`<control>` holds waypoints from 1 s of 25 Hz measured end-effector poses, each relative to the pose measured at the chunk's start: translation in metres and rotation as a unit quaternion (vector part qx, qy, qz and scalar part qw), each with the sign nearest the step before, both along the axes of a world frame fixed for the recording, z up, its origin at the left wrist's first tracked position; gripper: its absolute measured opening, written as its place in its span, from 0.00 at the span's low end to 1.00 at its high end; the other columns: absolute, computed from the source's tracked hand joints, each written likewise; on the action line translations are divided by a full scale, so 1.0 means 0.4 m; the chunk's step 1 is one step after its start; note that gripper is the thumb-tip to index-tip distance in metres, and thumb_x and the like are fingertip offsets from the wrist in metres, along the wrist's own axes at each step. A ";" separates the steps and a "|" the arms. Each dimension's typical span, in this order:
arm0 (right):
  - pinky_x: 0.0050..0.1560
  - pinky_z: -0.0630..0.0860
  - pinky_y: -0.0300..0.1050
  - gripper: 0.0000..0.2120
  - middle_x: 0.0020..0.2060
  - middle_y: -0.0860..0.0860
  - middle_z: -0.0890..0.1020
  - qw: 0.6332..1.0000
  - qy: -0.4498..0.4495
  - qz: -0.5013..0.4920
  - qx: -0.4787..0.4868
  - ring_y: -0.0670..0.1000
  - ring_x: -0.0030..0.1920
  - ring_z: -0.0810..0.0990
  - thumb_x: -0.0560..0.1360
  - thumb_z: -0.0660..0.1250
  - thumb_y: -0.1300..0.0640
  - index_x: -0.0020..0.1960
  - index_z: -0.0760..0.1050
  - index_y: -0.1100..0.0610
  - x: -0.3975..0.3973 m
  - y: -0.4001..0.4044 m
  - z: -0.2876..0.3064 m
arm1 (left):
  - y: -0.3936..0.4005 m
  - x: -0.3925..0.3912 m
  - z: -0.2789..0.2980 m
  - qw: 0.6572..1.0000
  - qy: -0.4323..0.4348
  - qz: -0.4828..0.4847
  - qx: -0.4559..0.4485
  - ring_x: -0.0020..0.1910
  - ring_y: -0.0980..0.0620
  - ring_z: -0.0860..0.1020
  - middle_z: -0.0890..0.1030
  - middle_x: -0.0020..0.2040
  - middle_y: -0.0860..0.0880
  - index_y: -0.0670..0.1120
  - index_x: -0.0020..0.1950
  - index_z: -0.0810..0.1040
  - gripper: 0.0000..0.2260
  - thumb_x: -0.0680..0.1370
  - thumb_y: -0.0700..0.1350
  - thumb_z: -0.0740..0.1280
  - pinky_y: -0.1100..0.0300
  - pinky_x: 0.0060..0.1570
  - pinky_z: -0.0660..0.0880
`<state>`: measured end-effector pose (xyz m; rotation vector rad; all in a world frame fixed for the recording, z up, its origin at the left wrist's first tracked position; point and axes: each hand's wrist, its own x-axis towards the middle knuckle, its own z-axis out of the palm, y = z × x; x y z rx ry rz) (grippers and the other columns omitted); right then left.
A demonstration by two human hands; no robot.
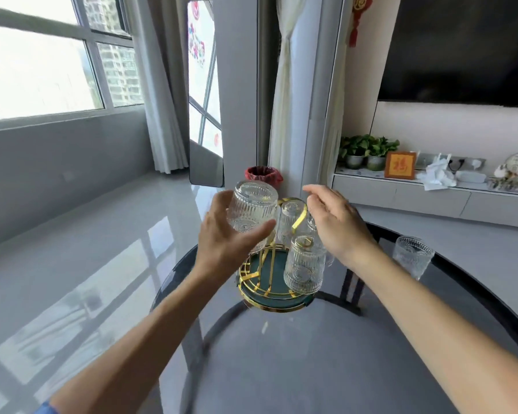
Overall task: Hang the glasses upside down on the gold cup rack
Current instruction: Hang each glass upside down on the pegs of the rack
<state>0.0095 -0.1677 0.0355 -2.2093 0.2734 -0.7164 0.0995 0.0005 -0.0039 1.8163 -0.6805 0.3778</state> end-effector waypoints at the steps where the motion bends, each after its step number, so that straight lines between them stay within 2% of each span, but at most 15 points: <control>1: 0.61 0.68 0.44 0.18 0.69 0.50 0.72 0.997 0.047 0.000 -0.069 0.46 0.63 0.73 0.82 0.54 0.54 0.70 0.69 0.49 0.034 -0.018 0.001 | 0.015 0.028 -0.009 0.999 0.024 -0.016 -0.025 0.51 0.64 0.77 0.79 0.52 0.59 0.56 0.60 0.70 0.30 0.64 0.59 0.79 0.63 0.50 0.73; 3: 0.70 0.62 0.50 0.24 0.76 0.49 0.64 0.967 0.161 0.006 -0.197 0.54 0.72 0.64 0.80 0.53 0.61 0.75 0.63 0.49 0.090 -0.045 0.000 | 0.030 0.084 -0.027 0.997 0.056 -0.040 -0.048 0.54 0.65 0.76 0.79 0.54 0.59 0.56 0.61 0.70 0.30 0.64 0.56 0.80 0.63 0.51 0.75; 5: 0.73 0.58 0.56 0.33 0.78 0.49 0.58 0.940 0.240 0.006 -0.244 0.56 0.75 0.59 0.75 0.53 0.67 0.77 0.57 0.47 0.130 -0.051 -0.008 | 0.026 0.138 -0.049 0.993 0.086 -0.052 -0.061 0.57 0.56 0.77 0.79 0.56 0.54 0.55 0.61 0.70 0.30 0.65 0.54 0.80 0.53 0.58 0.76; 6: 0.72 0.60 0.56 0.35 0.78 0.49 0.60 0.938 0.249 0.000 -0.241 0.56 0.75 0.60 0.73 0.54 0.69 0.77 0.57 0.46 0.143 -0.051 -0.014 | 0.017 0.161 -0.058 0.992 0.092 -0.059 -0.061 0.58 0.53 0.77 0.79 0.57 0.53 0.55 0.61 0.70 0.30 0.65 0.53 0.80 0.50 0.60 0.75; 8: 0.64 0.70 0.53 0.36 0.75 0.50 0.67 0.946 0.228 -0.023 -0.230 0.57 0.70 0.68 0.71 0.55 0.69 0.75 0.62 0.45 0.158 -0.051 -0.015 | -0.004 0.198 -0.077 0.993 0.085 -0.070 -0.044 0.58 0.54 0.76 0.78 0.57 0.54 0.54 0.62 0.70 0.31 0.65 0.53 0.80 0.51 0.60 0.74; 9: 0.57 0.73 0.50 0.35 0.73 0.51 0.70 0.946 0.221 -0.033 -0.235 0.57 0.65 0.73 0.70 0.55 0.68 0.74 0.64 0.44 0.161 -0.051 -0.011 | -0.014 0.209 -0.087 0.994 0.080 -0.072 -0.033 0.58 0.56 0.76 0.78 0.57 0.55 0.53 0.63 0.70 0.32 0.64 0.54 0.80 0.54 0.59 0.74; 11: 0.40 0.71 0.43 0.35 0.68 0.54 0.76 0.943 0.222 -0.035 -0.246 0.56 0.53 0.77 0.69 0.56 0.67 0.72 0.67 0.44 0.165 -0.051 -0.003 | -0.028 0.223 -0.107 0.995 0.075 -0.066 -0.017 0.58 0.55 0.76 0.78 0.58 0.54 0.51 0.64 0.70 0.34 0.63 0.55 0.80 0.59 0.57 0.73; 13: 0.31 0.65 0.42 0.34 0.62 0.56 0.80 0.944 0.219 -0.026 -0.244 0.54 0.44 0.75 0.68 0.56 0.66 0.71 0.68 0.44 0.169 -0.056 0.002 | -0.033 0.230 -0.130 0.996 0.076 -0.056 -0.010 0.57 0.57 0.76 0.78 0.56 0.56 0.52 0.63 0.70 0.34 0.62 0.57 0.80 0.63 0.54 0.72; 18: 0.41 0.68 0.47 0.34 0.62 0.56 0.79 0.940 0.203 -0.031 -0.271 0.56 0.48 0.77 0.69 0.56 0.66 0.72 0.67 0.46 0.159 -0.050 -0.006 | -0.019 0.239 -0.167 0.994 0.100 -0.045 0.001 0.51 0.70 0.76 0.79 0.51 0.63 0.64 0.54 0.69 0.29 0.60 0.61 0.79 0.75 0.44 0.72; 20: 0.42 0.69 0.46 0.34 0.62 0.56 0.79 0.942 0.197 -0.032 -0.270 0.55 0.47 0.76 0.69 0.57 0.67 0.73 0.67 0.46 0.160 -0.051 -0.006 | -0.019 0.248 -0.185 0.992 0.116 -0.046 0.020 0.51 0.66 0.78 0.79 0.50 0.62 0.65 0.52 0.69 0.28 0.58 0.62 0.79 0.72 0.46 0.74; 22: 0.41 0.69 0.46 0.35 0.61 0.57 0.79 0.942 0.199 -0.025 -0.267 0.55 0.46 0.75 0.69 0.57 0.68 0.73 0.66 0.46 0.160 -0.052 -0.007 | -0.016 0.254 -0.214 0.989 0.139 -0.047 0.034 0.52 0.60 0.80 0.80 0.52 0.59 0.64 0.52 0.69 0.29 0.58 0.62 0.80 0.63 0.51 0.76; 23: 0.41 0.69 0.46 0.35 0.62 0.57 0.79 0.942 0.202 -0.021 -0.266 0.55 0.45 0.76 0.69 0.57 0.68 0.73 0.66 0.46 0.160 -0.051 -0.010 | -0.013 0.255 -0.228 0.987 0.148 -0.050 0.036 0.51 0.60 0.80 0.81 0.52 0.58 0.64 0.53 0.69 0.29 0.58 0.62 0.80 0.61 0.51 0.77; 25: 0.43 0.69 0.46 0.35 0.64 0.56 0.78 0.943 0.201 -0.018 -0.264 0.56 0.48 0.77 0.69 0.58 0.68 0.73 0.65 0.45 0.159 -0.052 -0.018 | -0.012 0.257 -0.240 0.985 0.155 -0.059 0.039 0.50 0.65 0.79 0.81 0.52 0.59 0.65 0.53 0.69 0.29 0.58 0.64 0.80 0.63 0.50 0.77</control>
